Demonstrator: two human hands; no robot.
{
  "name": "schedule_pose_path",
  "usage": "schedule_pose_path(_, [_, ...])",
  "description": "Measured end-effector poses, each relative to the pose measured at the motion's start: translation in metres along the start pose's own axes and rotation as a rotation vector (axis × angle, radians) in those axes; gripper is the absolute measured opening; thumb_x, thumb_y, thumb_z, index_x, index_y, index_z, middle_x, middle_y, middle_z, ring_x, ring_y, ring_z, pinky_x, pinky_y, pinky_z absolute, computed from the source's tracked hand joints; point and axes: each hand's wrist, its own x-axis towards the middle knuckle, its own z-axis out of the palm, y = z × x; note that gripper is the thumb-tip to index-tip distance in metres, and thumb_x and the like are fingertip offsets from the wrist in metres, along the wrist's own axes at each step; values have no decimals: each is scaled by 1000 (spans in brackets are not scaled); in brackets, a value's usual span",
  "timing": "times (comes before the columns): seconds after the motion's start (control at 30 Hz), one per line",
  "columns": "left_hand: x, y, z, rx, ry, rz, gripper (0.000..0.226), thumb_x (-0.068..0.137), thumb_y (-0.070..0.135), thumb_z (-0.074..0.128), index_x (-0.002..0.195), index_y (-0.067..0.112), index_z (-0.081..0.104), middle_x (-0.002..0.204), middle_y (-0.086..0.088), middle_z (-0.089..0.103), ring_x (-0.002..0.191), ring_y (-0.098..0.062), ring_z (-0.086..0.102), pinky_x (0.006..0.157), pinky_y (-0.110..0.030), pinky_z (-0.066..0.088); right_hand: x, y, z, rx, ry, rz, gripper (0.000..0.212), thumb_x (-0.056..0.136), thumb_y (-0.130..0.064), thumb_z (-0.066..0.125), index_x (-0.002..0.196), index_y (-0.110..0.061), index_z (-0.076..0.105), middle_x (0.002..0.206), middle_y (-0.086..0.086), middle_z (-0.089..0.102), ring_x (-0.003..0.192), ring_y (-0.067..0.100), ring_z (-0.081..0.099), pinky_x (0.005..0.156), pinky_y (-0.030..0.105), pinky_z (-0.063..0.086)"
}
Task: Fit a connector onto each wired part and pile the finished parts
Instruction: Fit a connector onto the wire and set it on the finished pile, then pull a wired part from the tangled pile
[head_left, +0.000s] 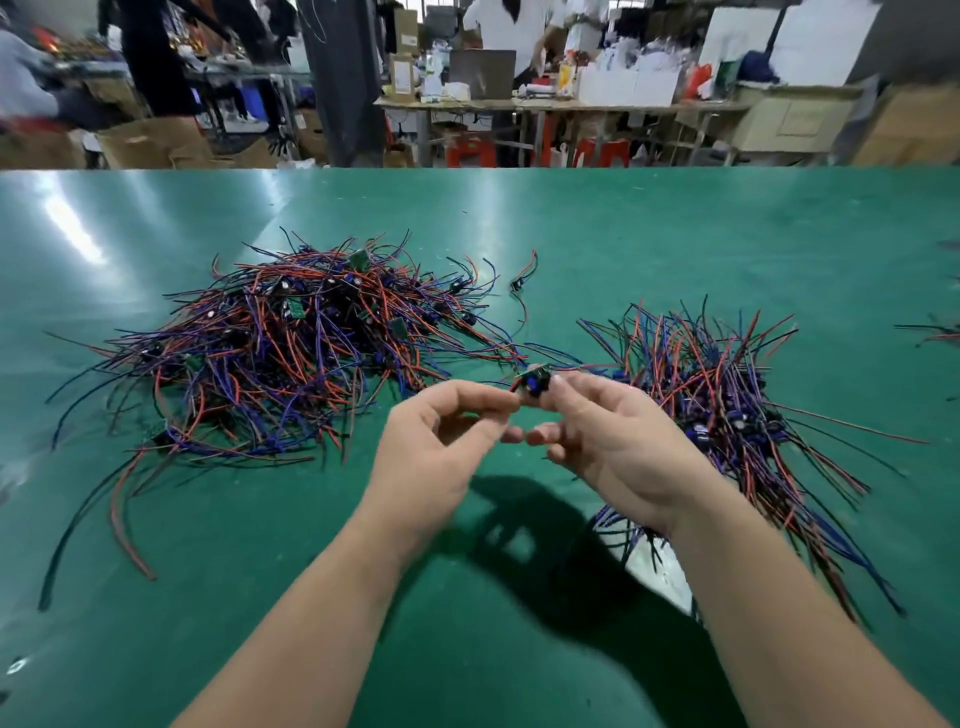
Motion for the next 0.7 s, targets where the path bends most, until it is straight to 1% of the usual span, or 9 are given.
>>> schedule_pose_path(0.07, [-5, 0, 8, -269, -71, -176, 14, 74, 4, 67, 70, 16, 72, 74, 1, 72, 63, -14, 69, 65, -18, 54, -1, -4, -2, 148, -20, -87, 25, 73, -19, 63, 96, -13, 70, 76, -3, 68, 55, 6, 58, 53, 15, 45])
schedule_pose_path(0.1, [-6, 0, 9, -377, -110, -249, 12, 70, 6, 65, 71, 16, 71, 74, -2, 71, 61, -16, 69, 64, -21, 56, -1, -6, -4, 172, -6, -122, 22, 72, -17, 63, 91, -13, 74, 72, -3, 67, 54, 5, 58, 53, 14, 45])
schedule_pose_path(0.17, [-7, 2, 9, -489, -189, -364, 21, 67, 2, 64, 86, 11, 64, 71, -5, 70, 57, -19, 68, 60, -28, 58, -1, -8, -8, 138, 52, -149, 15, 69, -17, 64, 80, -13, 76, 63, -4, 65, 51, 5, 57, 51, 14, 46])
schedule_pose_path(0.23, [-6, 5, 8, -416, -203, -442, 29, 73, -1, 67, 98, 9, 56, 71, -7, 69, 54, -24, 68, 54, -31, 57, 1, -5, -10, 22, 104, -157, 14, 66, -18, 68, 75, -9, 72, 60, -1, 63, 48, 7, 54, 46, 15, 42])
schedule_pose_path(0.33, [-5, 4, 8, -192, -149, -467, 11, 84, 10, 67, 94, 10, 63, 71, -6, 70, 57, -23, 69, 48, -26, 54, 3, 2, -9, -147, 88, -119, 17, 63, -20, 73, 71, -5, 68, 57, 3, 61, 45, 10, 48, 43, 16, 38])
schedule_pose_path(0.43, [-6, -3, 9, -114, -133, -455, 14, 79, 24, 71, 82, 10, 68, 72, -4, 70, 60, -18, 68, 50, -25, 53, 4, 8, -9, -263, 17, -58, 12, 69, -21, 74, 68, -9, 71, 59, 3, 61, 48, 10, 48, 47, 17, 38])
schedule_pose_path(0.5, [-7, -6, 8, -100, -141, -461, 24, 68, 27, 76, 81, 10, 67, 74, -5, 70, 59, -16, 67, 52, -25, 54, 4, 9, -9, -345, 43, -48, 11, 66, -26, 76, 65, -15, 73, 59, 1, 60, 51, 8, 49, 51, 18, 39])
schedule_pose_path(0.6, [-7, -6, 5, -59, -221, -496, 30, 58, 29, 79, 76, 11, 64, 70, -5, 68, 60, -14, 66, 54, -25, 55, 5, 6, -12, -313, 105, -74, 17, 60, -27, 76, 58, -12, 70, 55, 1, 59, 48, 8, 49, 46, 16, 38])
schedule_pose_path(0.7, [-9, -4, 2, -10, -392, -537, 21, 61, 27, 79, 67, 16, 63, 67, -5, 66, 59, -14, 66, 53, -23, 53, 5, -5, -21, -166, 204, -81, 10, 64, -18, 74, 60, -10, 70, 57, 2, 65, 44, 7, 52, 41, 15, 39])
